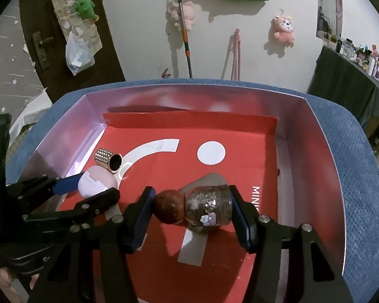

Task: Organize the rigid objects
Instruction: 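Carry the earbud case and polish bottle into the red tray with both tools, then open both tools to release the earbud case and polish bottle in the tray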

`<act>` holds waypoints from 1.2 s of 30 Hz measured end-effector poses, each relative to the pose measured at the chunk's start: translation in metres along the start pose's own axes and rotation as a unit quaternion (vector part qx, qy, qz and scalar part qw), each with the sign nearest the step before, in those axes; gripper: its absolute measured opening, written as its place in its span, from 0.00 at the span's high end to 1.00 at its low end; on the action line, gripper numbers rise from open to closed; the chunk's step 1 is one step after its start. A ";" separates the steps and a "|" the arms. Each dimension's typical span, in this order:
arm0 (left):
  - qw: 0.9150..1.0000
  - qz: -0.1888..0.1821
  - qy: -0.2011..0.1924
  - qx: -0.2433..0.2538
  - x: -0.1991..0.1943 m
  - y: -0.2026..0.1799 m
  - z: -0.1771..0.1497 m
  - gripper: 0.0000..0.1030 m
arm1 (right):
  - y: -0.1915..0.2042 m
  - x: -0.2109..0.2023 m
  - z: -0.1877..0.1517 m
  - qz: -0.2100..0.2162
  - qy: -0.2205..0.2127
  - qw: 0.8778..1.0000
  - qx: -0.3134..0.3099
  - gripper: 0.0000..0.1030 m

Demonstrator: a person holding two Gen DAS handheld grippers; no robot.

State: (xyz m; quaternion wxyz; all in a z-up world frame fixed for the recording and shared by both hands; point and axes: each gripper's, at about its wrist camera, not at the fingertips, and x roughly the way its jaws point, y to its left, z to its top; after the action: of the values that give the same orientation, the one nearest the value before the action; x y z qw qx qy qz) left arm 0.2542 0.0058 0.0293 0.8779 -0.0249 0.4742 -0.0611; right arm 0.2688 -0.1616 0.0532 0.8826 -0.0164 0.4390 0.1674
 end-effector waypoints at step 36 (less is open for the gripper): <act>1.000 -0.001 -0.023 0.006 -0.014 -0.004 -0.005 0.14 | 0.003 -0.023 -0.006 0.019 -0.025 1.000 0.003 0.35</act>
State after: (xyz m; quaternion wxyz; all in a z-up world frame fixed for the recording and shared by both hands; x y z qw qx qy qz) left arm 0.2420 0.0040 0.0386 0.8888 -0.0216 0.4534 -0.0640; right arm 0.2509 -0.1664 0.0677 0.8898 -0.0014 0.4179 0.1835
